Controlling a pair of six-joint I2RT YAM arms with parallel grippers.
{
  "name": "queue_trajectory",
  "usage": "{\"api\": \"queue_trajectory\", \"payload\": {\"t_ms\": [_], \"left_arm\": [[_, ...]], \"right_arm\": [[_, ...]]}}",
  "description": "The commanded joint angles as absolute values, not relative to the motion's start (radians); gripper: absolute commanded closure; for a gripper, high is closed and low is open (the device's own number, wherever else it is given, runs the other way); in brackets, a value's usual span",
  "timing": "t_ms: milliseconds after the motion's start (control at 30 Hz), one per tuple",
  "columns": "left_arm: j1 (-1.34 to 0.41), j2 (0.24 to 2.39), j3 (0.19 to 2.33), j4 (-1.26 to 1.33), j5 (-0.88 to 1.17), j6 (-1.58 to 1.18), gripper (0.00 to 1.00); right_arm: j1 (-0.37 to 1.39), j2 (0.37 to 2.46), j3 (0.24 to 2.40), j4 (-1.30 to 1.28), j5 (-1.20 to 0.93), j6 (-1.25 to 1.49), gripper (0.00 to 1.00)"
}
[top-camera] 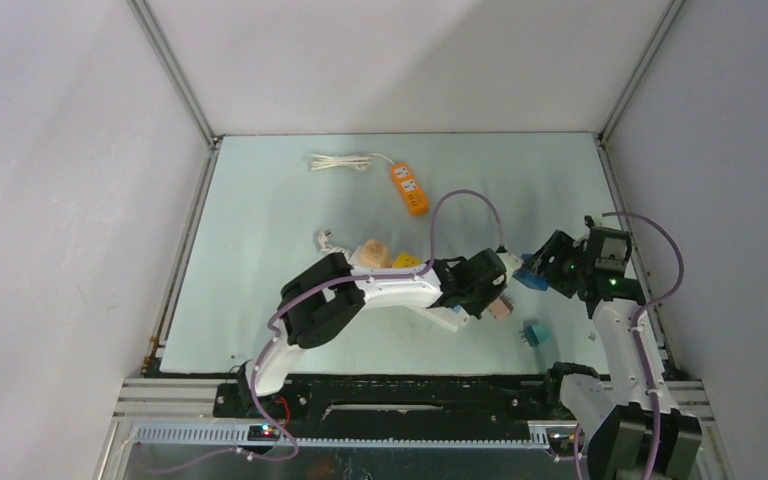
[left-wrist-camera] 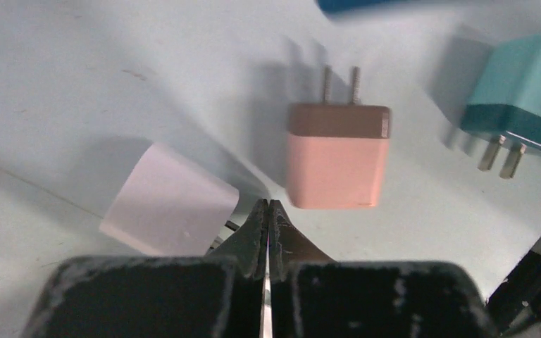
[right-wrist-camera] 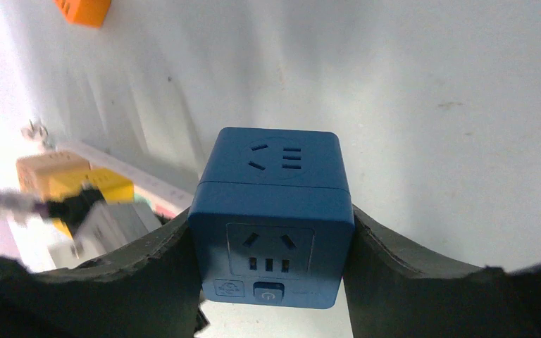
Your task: Insert the plug
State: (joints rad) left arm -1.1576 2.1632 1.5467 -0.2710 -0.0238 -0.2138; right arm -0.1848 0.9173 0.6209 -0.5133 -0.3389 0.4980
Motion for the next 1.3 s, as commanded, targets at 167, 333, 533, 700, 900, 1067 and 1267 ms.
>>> {"api": "queue_trajectory", "payload": {"t_ms": [167, 333, 533, 700, 900, 1067, 1267], "left_arm": [[-1.071, 2.027, 1.448, -0.096, 0.076, -0.279, 0.96], [-1.056, 1.848, 1.331, 0.105, 0.112, -0.264, 0.80], [-0.964, 1.619, 1.159, 0.180, 0.109, -0.261, 0.72], [-0.826, 1.457, 0.970, 0.181, 0.067, -0.255, 0.65], [-0.590, 1.385, 0.822, 0.153, 0.111, -0.281, 0.66], [-0.409, 1.491, 0.833, 0.199, 0.279, -0.325, 0.74], [-0.301, 1.695, 0.957, 0.192, 0.442, -0.355, 0.85]], "right_arm": [[-0.029, 0.924, 0.657, -0.507, -0.326, 0.429, 1.00], [0.012, 0.906, 0.665, -0.518, -0.339, 0.419, 1.00], [0.155, 0.927, 0.667, -0.496, -0.333, 0.450, 1.00], [0.262, 0.975, 0.667, -0.439, -0.365, 0.495, 1.00], [0.405, 1.033, 0.667, -0.379, -0.373, 0.535, 1.00], [0.529, 1.097, 0.667, -0.343, -0.352, 0.555, 1.00], [0.643, 1.157, 0.667, -0.325, -0.320, 0.581, 1.00]]}}
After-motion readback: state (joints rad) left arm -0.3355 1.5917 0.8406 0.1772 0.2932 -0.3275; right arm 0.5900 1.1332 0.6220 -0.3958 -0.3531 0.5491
